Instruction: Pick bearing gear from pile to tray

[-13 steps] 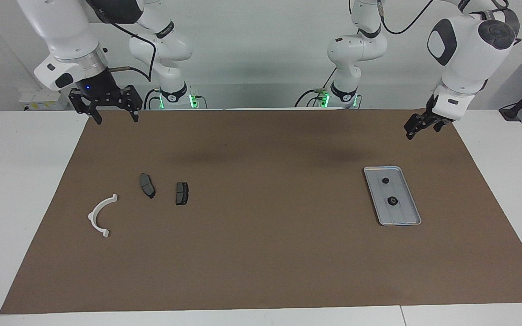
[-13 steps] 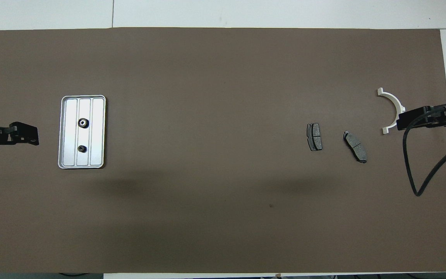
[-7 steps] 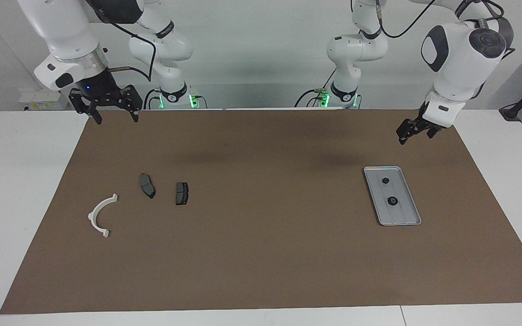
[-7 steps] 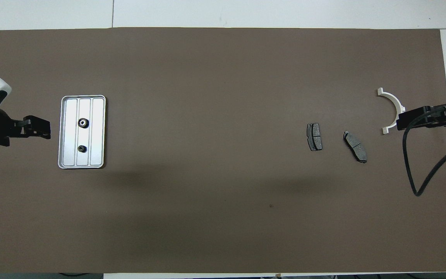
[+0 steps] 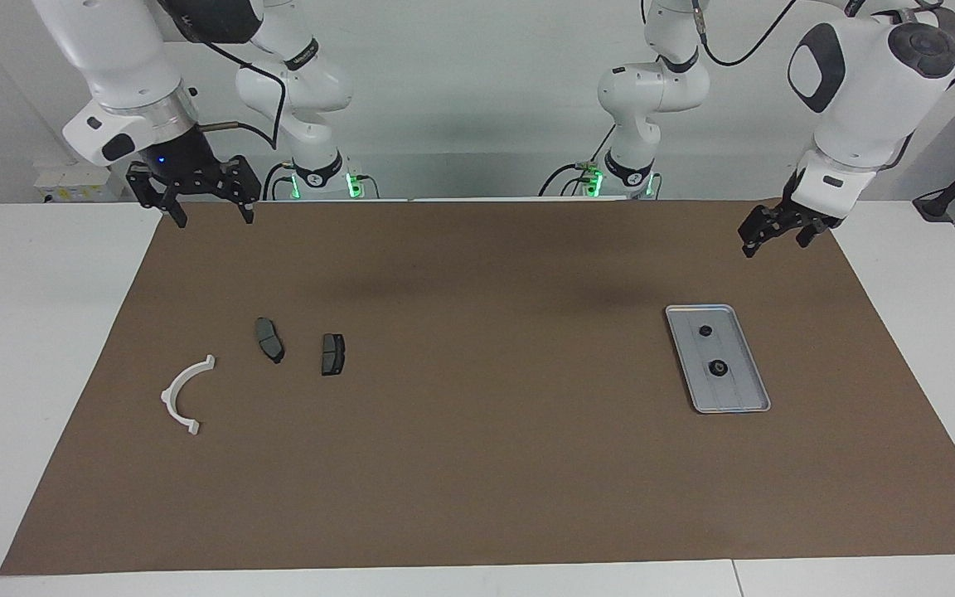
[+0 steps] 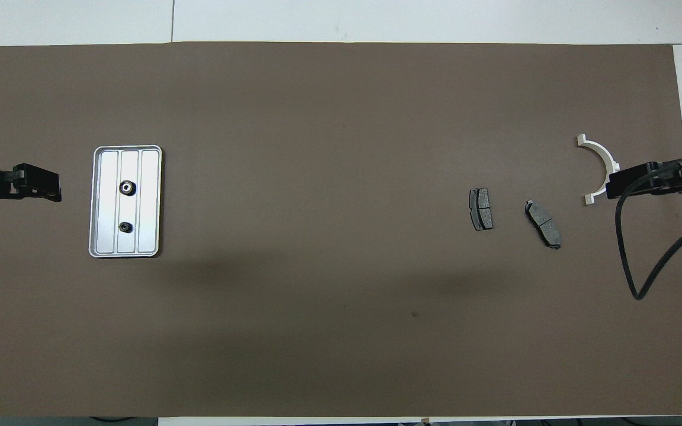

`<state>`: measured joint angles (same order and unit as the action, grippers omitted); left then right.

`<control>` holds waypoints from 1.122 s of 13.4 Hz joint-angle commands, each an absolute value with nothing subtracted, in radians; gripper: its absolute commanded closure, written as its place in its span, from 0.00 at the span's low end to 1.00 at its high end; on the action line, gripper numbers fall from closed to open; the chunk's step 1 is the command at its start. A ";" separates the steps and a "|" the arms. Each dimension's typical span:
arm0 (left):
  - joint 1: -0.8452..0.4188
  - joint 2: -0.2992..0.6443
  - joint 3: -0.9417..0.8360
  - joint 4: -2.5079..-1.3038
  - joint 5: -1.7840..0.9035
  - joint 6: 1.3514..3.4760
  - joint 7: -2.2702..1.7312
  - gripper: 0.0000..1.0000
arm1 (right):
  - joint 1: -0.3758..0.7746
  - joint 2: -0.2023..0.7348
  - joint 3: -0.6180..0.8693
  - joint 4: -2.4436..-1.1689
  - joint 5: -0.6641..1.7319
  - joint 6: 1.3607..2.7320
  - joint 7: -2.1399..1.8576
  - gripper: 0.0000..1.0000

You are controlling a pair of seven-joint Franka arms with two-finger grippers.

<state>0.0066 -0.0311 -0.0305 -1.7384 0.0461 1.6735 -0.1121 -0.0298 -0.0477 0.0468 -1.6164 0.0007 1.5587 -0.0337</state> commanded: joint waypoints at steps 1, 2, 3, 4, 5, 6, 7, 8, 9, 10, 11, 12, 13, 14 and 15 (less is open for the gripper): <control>0.026 -0.032 -0.045 -1.715 -0.017 1.641 -0.095 0.00 | -0.029 -0.061 0.044 -1.626 0.009 1.552 -0.055 0.00; 0.026 -0.038 -0.043 -1.717 -0.020 1.641 -0.095 0.00 | -0.029 -0.061 0.044 -1.626 0.009 1.552 -0.055 0.00; 0.026 -0.040 -0.043 -1.721 -0.020 1.643 -0.095 0.00 | -0.029 -0.061 0.044 -1.626 0.009 1.552 -0.055 0.00; 0.026 -0.040 -0.043 -1.720 -0.020 1.643 -0.094 0.00 | -0.031 -0.061 0.044 -1.626 0.009 1.554 -0.055 0.00; 0.026 -0.040 -0.043 -1.715 -0.020 1.638 -0.095 0.00 | -0.031 -0.061 0.043 -1.626 0.009 1.552 -0.055 0.00; 0.026 -0.040 -0.044 -1.715 -0.020 1.635 -0.095 0.00 | -0.031 -0.061 0.043 -1.626 0.009 1.554 -0.055 0.00; 0.026 -0.040 -0.046 -1.707 -0.012 1.625 -0.095 0.00 | -0.031 -0.061 0.043 -1.626 0.009 1.554 -0.055 0.00; 0.026 -0.040 -0.046 -1.694 -0.011 1.614 -0.095 0.00 | -0.031 -0.061 0.043 -1.626 0.009 1.554 -0.055 0.00; 0.028 -0.038 -0.048 -1.678 -0.008 1.597 -0.094 0.00 | -0.029 -0.061 0.044 -1.626 0.009 1.554 -0.055 0.00; 0.028 -0.037 -0.048 -1.671 -0.006 1.588 -0.095 0.00 | -0.029 -0.061 0.043 -1.626 0.009 1.554 -0.055 0.00; 0.028 -0.037 -0.054 -1.661 -0.006 1.577 -0.095 0.00 | -0.031 -0.061 0.044 -1.626 0.009 1.554 -0.055 0.00; 0.028 -0.038 -0.058 -1.651 -0.006 1.569 -0.094 0.00 | -0.031 -0.061 0.043 -1.626 0.009 1.554 -0.055 0.00; 0.028 -0.038 -0.060 -1.651 -0.006 1.577 -0.094 0.00 | -0.029 -0.061 0.043 -1.626 0.009 1.554 -0.055 0.00; 0.028 -0.038 -0.063 -1.654 -0.008 1.586 -0.094 0.00 | -0.029 -0.061 0.044 -1.628 0.009 1.552 -0.055 0.00; 0.028 -0.038 -0.067 -1.654 -0.009 1.588 -0.092 0.00 | -0.029 -0.061 0.044 -1.628 0.009 1.554 -0.055 0.00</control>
